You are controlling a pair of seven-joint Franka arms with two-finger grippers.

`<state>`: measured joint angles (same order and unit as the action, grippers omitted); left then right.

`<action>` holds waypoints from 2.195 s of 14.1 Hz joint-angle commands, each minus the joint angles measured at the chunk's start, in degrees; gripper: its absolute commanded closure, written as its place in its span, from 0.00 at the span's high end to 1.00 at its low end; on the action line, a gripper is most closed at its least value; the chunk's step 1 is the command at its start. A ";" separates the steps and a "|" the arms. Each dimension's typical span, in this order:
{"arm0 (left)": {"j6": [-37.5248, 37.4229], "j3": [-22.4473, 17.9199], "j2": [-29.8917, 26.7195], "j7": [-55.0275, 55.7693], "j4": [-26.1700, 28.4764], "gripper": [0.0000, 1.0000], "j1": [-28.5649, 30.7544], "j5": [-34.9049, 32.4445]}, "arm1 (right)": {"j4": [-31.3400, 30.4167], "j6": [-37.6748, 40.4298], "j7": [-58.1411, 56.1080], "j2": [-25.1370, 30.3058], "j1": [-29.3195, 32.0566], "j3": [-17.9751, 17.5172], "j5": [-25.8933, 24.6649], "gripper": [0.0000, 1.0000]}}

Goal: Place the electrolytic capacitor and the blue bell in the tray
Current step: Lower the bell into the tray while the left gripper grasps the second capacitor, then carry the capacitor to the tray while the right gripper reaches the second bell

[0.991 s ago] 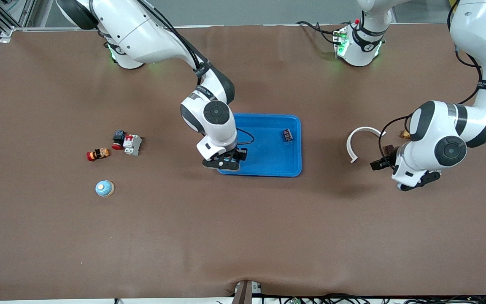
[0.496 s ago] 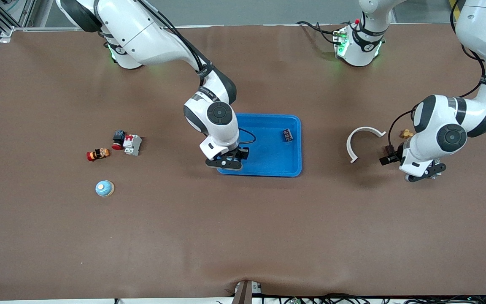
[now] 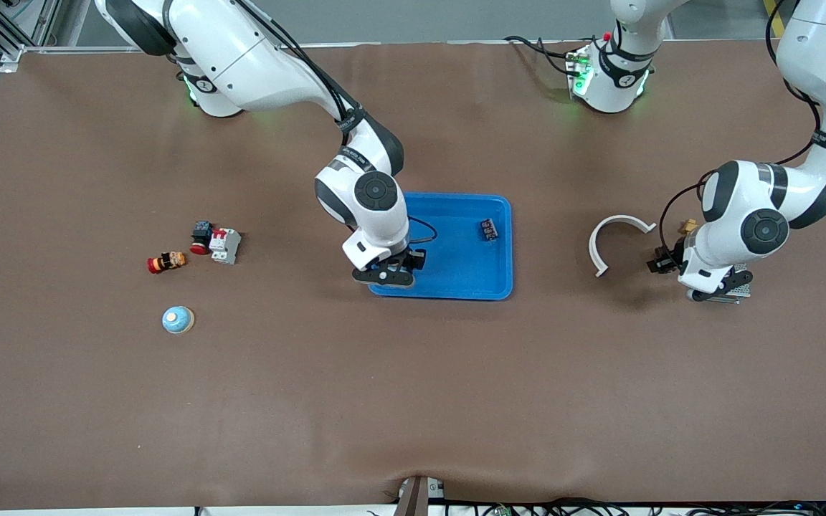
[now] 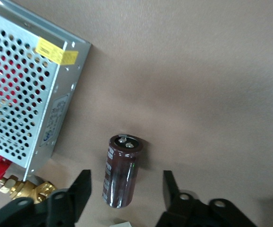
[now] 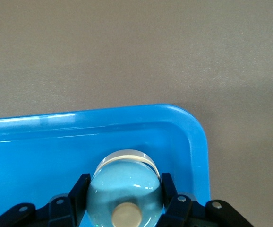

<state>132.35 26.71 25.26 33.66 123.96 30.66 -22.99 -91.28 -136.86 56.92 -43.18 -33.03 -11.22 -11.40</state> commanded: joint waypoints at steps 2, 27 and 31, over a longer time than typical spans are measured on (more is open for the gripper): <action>1.07 0.45 1.02 0.17 0.58 0.62 1.24 -2.14 | 0.58 -0.78 1.79 -0.76 -0.89 0.50 -1.87 0.81; -15.81 12.05 4.17 13.69 -23.76 0.00 -18.60 3.57 | 0.40 29.36 -9.45 21.02 3.93 -2.49 5.16 1.00; -15.81 11.88 9.71 21.69 -28.59 0.00 -26.07 2.87 | 0.40 32.97 -18.23 24.28 10.07 -2.49 5.25 1.00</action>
<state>118.21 38.84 30.92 51.98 100.31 8.04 -20.02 -89.35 -104.77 43.28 -21.16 -26.62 -13.13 -7.40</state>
